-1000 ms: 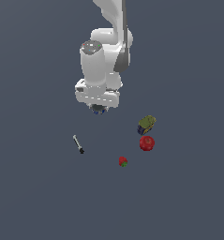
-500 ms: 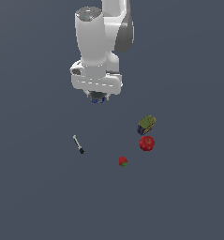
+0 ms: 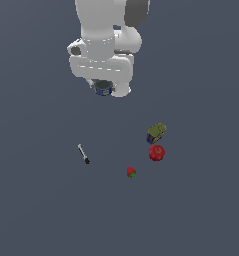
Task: Pick up a designated object from a clutter of objects.
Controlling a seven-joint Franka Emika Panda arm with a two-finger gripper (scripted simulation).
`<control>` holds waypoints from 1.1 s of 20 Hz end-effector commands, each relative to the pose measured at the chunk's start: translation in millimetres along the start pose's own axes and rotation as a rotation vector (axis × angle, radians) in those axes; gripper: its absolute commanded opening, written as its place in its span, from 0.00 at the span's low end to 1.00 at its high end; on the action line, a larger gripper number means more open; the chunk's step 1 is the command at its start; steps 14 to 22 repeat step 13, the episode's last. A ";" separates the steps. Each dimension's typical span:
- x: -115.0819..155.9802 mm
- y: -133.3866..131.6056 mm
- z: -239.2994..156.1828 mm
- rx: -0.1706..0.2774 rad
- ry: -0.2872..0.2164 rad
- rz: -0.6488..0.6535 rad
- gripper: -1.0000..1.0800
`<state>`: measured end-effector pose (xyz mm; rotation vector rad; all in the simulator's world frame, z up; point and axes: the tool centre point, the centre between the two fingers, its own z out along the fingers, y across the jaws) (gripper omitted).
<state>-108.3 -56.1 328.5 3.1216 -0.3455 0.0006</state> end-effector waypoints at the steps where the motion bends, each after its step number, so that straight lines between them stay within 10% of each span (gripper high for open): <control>1: 2.2 -1.5 -16.4 0.000 0.000 0.000 0.00; 22: 9.0 -4.5 -47.8 0.001 0.000 0.000 0.00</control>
